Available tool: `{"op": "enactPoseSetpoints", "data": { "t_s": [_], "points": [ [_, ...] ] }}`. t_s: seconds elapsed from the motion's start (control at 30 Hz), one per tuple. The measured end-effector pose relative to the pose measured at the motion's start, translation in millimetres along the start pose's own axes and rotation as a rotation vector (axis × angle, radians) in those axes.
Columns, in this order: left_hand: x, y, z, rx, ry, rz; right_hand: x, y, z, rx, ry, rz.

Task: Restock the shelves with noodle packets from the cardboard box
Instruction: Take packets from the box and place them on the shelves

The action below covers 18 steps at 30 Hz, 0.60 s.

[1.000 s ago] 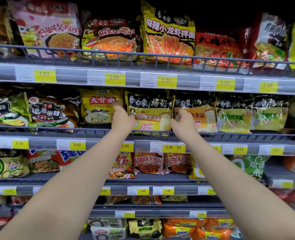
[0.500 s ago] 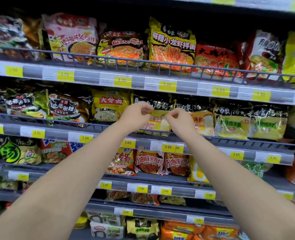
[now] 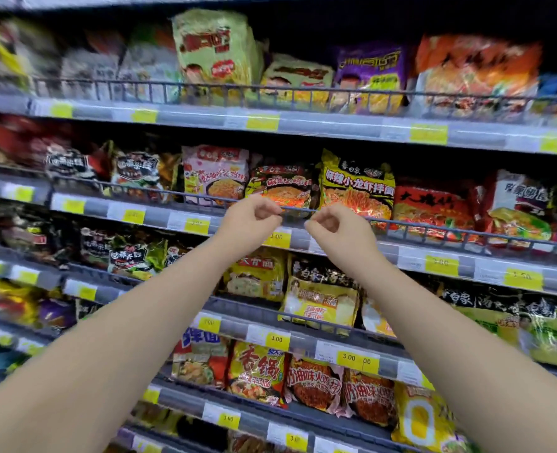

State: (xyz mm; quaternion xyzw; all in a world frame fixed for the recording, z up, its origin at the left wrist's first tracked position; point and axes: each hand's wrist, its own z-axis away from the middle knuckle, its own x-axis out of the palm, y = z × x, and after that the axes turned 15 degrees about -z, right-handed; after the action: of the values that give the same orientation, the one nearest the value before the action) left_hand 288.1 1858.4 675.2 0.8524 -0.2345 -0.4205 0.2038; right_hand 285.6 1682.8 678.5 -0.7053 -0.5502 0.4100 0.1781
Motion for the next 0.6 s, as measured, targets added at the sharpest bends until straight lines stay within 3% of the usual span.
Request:
{"op": "enactPoseSetpoints", "data": {
  "t_s": [0.33,0.6],
  "points": [
    [-68.0,-62.0,-66.9,-0.145,0.090,-0.211,55.9,-29.6,-57.4,-0.040,-0.149,0.051],
    [-65.2,-110.8,-136.9,-0.117,-0.204,-0.489,131.6,-35.6,-143.7,-0.037,-0.190,0.383]
  ]
}}
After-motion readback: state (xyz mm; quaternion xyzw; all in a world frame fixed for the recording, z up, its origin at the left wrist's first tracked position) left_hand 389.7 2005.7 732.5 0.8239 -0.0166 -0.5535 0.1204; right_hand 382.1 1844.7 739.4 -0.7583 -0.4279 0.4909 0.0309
